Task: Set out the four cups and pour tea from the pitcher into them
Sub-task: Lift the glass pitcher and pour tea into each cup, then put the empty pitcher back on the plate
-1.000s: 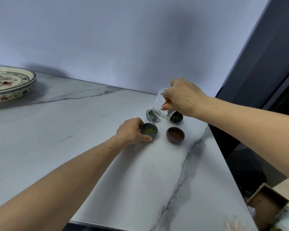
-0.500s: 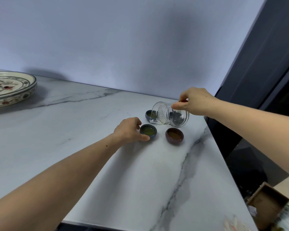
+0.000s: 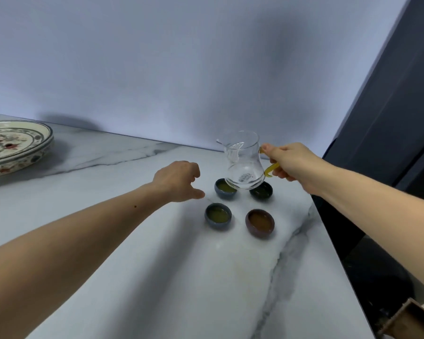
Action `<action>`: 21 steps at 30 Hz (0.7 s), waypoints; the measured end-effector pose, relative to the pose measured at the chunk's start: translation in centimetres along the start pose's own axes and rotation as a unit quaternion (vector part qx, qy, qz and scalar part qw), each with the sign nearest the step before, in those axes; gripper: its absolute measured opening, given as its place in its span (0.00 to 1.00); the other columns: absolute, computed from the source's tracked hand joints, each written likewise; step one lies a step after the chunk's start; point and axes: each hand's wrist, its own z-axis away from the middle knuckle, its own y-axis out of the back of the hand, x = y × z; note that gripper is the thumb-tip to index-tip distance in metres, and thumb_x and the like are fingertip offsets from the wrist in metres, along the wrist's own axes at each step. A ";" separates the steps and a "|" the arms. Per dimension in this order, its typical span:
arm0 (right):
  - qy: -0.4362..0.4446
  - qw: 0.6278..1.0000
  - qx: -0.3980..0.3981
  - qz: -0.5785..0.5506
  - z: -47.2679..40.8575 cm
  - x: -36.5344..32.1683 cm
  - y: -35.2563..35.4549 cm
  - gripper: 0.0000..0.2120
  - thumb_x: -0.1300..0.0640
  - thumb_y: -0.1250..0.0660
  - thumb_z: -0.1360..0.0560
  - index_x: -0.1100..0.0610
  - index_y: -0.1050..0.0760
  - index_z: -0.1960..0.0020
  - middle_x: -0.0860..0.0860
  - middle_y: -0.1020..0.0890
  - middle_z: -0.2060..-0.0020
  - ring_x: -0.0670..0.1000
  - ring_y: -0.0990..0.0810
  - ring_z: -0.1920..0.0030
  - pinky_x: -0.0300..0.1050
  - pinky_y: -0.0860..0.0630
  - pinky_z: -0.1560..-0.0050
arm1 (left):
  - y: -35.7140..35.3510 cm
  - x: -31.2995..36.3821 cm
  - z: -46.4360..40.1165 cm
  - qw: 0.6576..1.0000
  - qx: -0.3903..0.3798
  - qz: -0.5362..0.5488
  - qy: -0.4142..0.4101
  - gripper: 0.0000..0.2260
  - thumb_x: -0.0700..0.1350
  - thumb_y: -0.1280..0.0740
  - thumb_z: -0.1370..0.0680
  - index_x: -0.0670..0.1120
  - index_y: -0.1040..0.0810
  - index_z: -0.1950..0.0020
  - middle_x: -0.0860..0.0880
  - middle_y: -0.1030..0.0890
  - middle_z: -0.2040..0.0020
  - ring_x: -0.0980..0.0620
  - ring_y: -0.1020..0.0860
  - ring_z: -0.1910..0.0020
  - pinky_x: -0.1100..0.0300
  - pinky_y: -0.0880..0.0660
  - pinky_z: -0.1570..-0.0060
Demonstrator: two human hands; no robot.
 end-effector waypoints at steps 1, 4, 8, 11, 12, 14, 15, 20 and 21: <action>0.000 1.000 0.002 -0.016 -0.8 -0.2 -0.5 0.19 0.40 0.39 0.23 0.55 0.26 0.60 0.52 0.22 0.66 0.50 0.27 0.65 0.43 0.31 0.62 | 0.3 -0.3 -0.9 1.000 0.003 -0.005 0.007 0.24 0.56 0.29 0.27 0.48 0.27 0.34 0.51 0.21 0.39 0.49 0.24 0.42 0.57 0.26 0.53; 0.005 0.999 0.002 -0.048 -3.2 -0.9 -1.8 0.19 0.40 0.41 0.23 0.54 0.26 0.61 0.53 0.22 0.65 0.51 0.27 0.65 0.46 0.30 0.59 | 1.1 -1.3 -3.0 0.999 -0.004 -0.033 0.026 0.23 0.55 0.29 0.26 0.49 0.27 0.35 0.51 0.22 0.40 0.49 0.24 0.42 0.57 0.27 0.53; 0.009 0.997 -0.019 -0.080 -4.9 -2.7 -2.2 0.19 0.42 0.40 0.22 0.55 0.26 0.62 0.52 0.21 0.66 0.50 0.27 0.66 0.47 0.29 0.58 | 2.4 -3.0 -4.2 0.996 -0.026 -0.069 0.051 0.22 0.55 0.30 0.27 0.49 0.27 0.36 0.51 0.23 0.41 0.48 0.25 0.41 0.56 0.29 0.52; -0.001 0.995 -0.037 -0.088 -5.6 -4.8 -1.8 0.18 0.43 0.39 0.22 0.57 0.25 0.61 0.52 0.21 0.67 0.50 0.26 0.67 0.46 0.27 0.58 | 4.5 -3.8 -4.5 0.993 -0.047 -0.083 0.066 0.21 0.54 0.31 0.26 0.49 0.27 0.36 0.51 0.22 0.41 0.48 0.25 0.40 0.57 0.31 0.53; -0.005 0.995 -0.044 -0.092 -5.7 -5.8 -1.6 0.18 0.44 0.39 0.22 0.57 0.25 0.61 0.53 0.21 0.67 0.50 0.25 0.67 0.45 0.27 0.59 | 5.5 -3.9 -4.6 0.992 -0.054 -0.086 0.072 0.21 0.54 0.31 0.26 0.49 0.27 0.36 0.51 0.22 0.41 0.48 0.25 0.40 0.57 0.31 0.53; -0.018 0.993 -0.057 -0.104 -5.8 -7.7 -1.0 0.18 0.45 0.39 0.22 0.57 0.26 0.63 0.53 0.21 0.68 0.51 0.25 0.68 0.44 0.26 0.62 | 7.8 -4.0 -4.6 0.990 -0.066 -0.083 0.087 0.21 0.54 0.31 0.26 0.49 0.27 0.36 0.51 0.22 0.41 0.48 0.25 0.40 0.57 0.31 0.53; -0.025 0.991 -0.062 -0.112 -5.6 -8.6 -0.8 0.19 0.45 0.39 0.22 0.57 0.27 0.64 0.54 0.21 0.68 0.51 0.25 0.68 0.43 0.26 0.63 | 8.7 -4.0 -4.4 0.990 -0.072 -0.081 0.092 0.21 0.54 0.31 0.26 0.49 0.27 0.36 0.51 0.22 0.41 0.48 0.25 0.40 0.57 0.31 0.54; -0.052 0.988 -0.091 -0.110 -4.7 -14.1 0.8 0.18 0.45 0.39 0.22 0.56 0.25 0.64 0.53 0.21 0.67 0.50 0.24 0.66 0.44 0.25 0.61 | 15.3 -3.8 -3.5 0.985 -0.106 -0.093 0.101 0.19 0.54 0.32 0.25 0.50 0.27 0.36 0.51 0.22 0.41 0.49 0.25 0.40 0.57 0.30 0.54; -0.054 0.988 -0.097 -0.109 -4.5 -15.3 1.0 0.18 0.45 0.39 0.22 0.55 0.25 0.64 0.52 0.21 0.66 0.49 0.24 0.66 0.44 0.25 0.60 | 16.8 -3.9 -3.3 0.984 -0.110 -0.103 0.099 0.19 0.54 0.33 0.25 0.49 0.27 0.36 0.51 0.22 0.41 0.48 0.25 0.39 0.56 0.29 0.52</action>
